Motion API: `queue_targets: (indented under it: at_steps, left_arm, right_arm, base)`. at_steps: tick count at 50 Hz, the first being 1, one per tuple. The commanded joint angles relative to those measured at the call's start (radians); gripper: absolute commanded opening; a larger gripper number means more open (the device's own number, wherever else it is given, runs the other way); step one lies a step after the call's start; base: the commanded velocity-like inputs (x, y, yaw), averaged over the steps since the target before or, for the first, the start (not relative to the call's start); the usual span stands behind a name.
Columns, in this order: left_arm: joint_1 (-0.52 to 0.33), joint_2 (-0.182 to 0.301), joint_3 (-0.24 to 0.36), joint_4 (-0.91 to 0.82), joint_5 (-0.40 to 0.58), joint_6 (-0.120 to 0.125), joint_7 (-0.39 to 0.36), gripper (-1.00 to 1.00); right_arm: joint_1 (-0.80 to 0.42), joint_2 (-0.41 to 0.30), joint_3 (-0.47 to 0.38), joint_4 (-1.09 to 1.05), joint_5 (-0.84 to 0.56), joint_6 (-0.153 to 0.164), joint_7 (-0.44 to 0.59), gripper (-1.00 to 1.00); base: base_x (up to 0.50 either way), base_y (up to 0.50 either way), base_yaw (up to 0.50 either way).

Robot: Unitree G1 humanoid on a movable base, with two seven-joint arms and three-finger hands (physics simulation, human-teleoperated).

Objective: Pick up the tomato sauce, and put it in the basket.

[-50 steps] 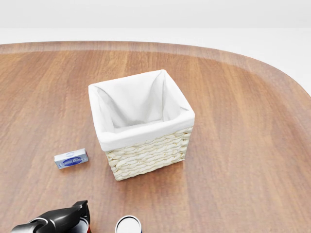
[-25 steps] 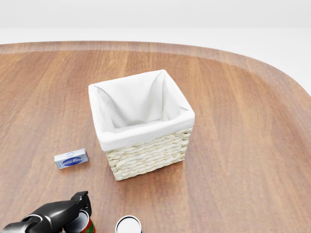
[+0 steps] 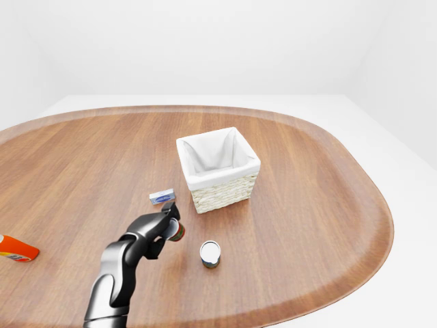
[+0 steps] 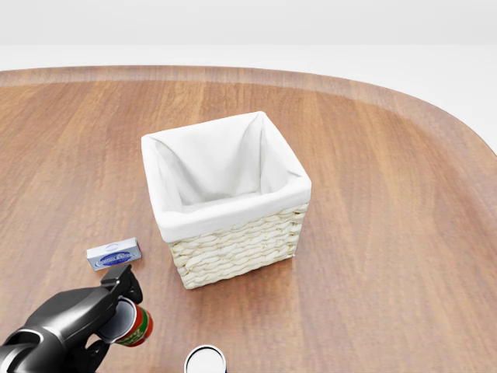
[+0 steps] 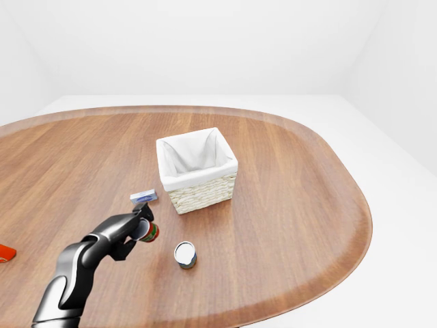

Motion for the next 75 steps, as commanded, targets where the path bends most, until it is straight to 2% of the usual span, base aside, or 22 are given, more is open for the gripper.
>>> queue_targets:
  at_steps: [1, 4, 6, 8, 11, 12, 14, 25, 29, 30, 33, 38, 39, 41, 43, 47, 50, 54, 58, 64, 70, 75]
  left_arm:
    - [0.0, -0.023, 0.027, -0.148, -0.09, 0.0, 0.0, -1.0]
    - [-0.014, -0.032, 0.033, -0.195, -0.117, 0.0, 0.0, -1.0]
    - [-0.062, -0.048, 0.035, -0.203, -0.129, 0.0, 0.0, -1.0]
    - [-0.107, -0.063, 0.027, -0.205, -0.15, 0.045, 0.0, -1.0]
    - [-0.125, -0.045, 0.01, -0.195, -0.148, 0.064, 0.0, -1.0]
    - [-0.203, -0.072, 0.009, -0.187, -0.141, 0.133, 0.0, -1.0]
    - [-0.268, -0.085, 0.001, -0.192, -0.158, 0.175, 0.0, -1.0]
    - [-0.465, -0.065, -0.06, -0.12, -0.222, 0.175, 0.0, -1.0]
    - [-0.573, -0.057, -0.068, -0.018, -0.226, 0.175, 0.0, -1.0]
    - [-0.576, -0.055, -0.07, -0.014, -0.229, 0.175, 0.0, -1.0]
    - [-0.675, -0.067, -0.078, 0.082, -0.241, 0.175, 0.0, -1.0]
    - [-0.815, -0.056, -0.086, 0.23, -0.261, 0.175, 0.0, -1.0]
    - [-0.864, -0.036, -0.113, 0.309, -0.213, 0.175, 0.046, -1.0]
    - [-0.913, -0.056, -0.1, 0.356, -0.228, 0.175, 0.042, -1.0]
    - [-0.969, -0.049, -0.112, 0.441, -0.205, 0.175, 0.091, -1.0]
    - [-1.145, -0.063, -0.094, 0.708, -0.255, 0.175, 0.155, -1.0]
    - [-1.315, -0.061, -0.073, 0.967, -0.313, 0.175, 0.26, -1.0]
    - [-1.474, -0.04, -0.09, 1.23, -0.323, 0.175, 0.345, -1.0]
    - [-1.534, -0.034, -0.117, 1.313, -0.297, 0.175, 0.369, -1.0]
    - [-1.543, -0.04, -0.14, 1.356, -0.233, 0.175, 0.38, -1.0]
    - [-1.517, -0.059, -0.145, 1.377, -0.18, 0.175, 0.351, -1.0]
    - [-1.509, -0.077, -0.137, 1.38, -0.165, 0.175, 0.294, -1.0]
  right_arm:
    - [0.006, -0.008, 0.0, 0.0, 0.0, 0.0, 0.0, 1.0]
    - [0.007, -0.009, 0.0, 0.0, 0.0, 0.0, 0.0, 1.0]
    - [0.002, -0.009, 0.0, 0.0, 0.0, 0.0, 0.0, 1.0]
    - [-0.005, -0.006, 0.0, 0.0, 0.0, 0.0, 0.0, 1.0]
    - [-0.007, -0.003, 0.0, 0.0, 0.0, 0.0, 0.0, 1.0]
    - [-0.004, -0.001, 0.0, 0.0, 0.0, 0.0, 0.0, 1.0]
    - [-0.013, 0.008, 0.0, 0.0, 0.0, 0.0, 0.0, 1.0]
    - [-0.016, 0.015, 0.0, 0.0, 0.0, 0.0, 0.0, 1.0]
    - [-0.008, 0.014, 0.0, 0.0, 0.0, 0.0, 0.0, 1.0]
    - [-0.007, 0.013, 0.0, 0.0, 0.0, 0.0, 0.0, 1.0]
    - [-0.008, 0.014, 0.0, 0.0, 0.0, 0.0, 0.0, 1.0]
    - [-0.006, 0.018, 0.0, 0.0, 0.0, 0.0, 0.0, 1.0]
    - [-0.008, 0.019, 0.0, 0.0, 0.0, 0.0, 0.0, 1.0]
    - [-0.008, 0.017, 0.0, 0.0, 0.0, 0.0, 0.0, 1.0]
    - [-0.013, 0.015, 0.0, 0.0, 0.0, 0.0, 0.0, 1.0]
    - [-0.021, 0.023, 0.0, 0.0, 0.0, 0.0, 0.0, 1.0]
    - [-0.023, 0.021, 0.0, 0.0, 0.001, 0.0, 0.0, 1.0]
    - [-0.002, 0.02, 0.0, 0.0, 0.001, 0.0, 0.0, 1.0]
    - [-0.001, 0.017, 0.0, 0.0, 0.001, 0.0, 0.0, 1.0]
    - [0.019, 0.014, 0.0, 0.0, 0.001, 0.0, 0.0, 1.0]
    - [0.008, 0.027, 0.0, 0.0, 0.001, 0.0, 0.0, 1.0]
    - [0.029, 0.026, 0.0, 0.0, 0.001, 0.0, 0.0, 1.0]
  base:
    - [0.0, 0.0, 0.0]
    - [0.0, 0.0, 0.0]
    - [0.0, 0.0, 0.0]
    - [0.0, 0.0, 0.0]
    - [0.0, 0.0, 0.0]
    - [0.0, 0.0, 0.0]
    - [0.0, 0.0, 0.0]
    - [0.0, 0.0, 0.0]
    - [0.0, 0.0, 0.0]
    - [0.0, 0.0, 0.0]
    - [0.0, 0.0, 0.0]
    - [0.0, 0.0, 0.0]
    - [0.0, 0.0, 0.0]
    - [0.0, 0.0, 0.0]
    - [0.0, 0.0, 0.0]
    - [0.0, 0.0, 0.0]
    - [0.0, 0.0, 0.0]
    - [0.0, 0.0, 0.0]
    - [0.0, 0.0, 0.0]
    - [0.0, 0.0, 0.0]
    - [0.0, 0.0, 0.0]
    - [0.0, 0.0, 0.0]
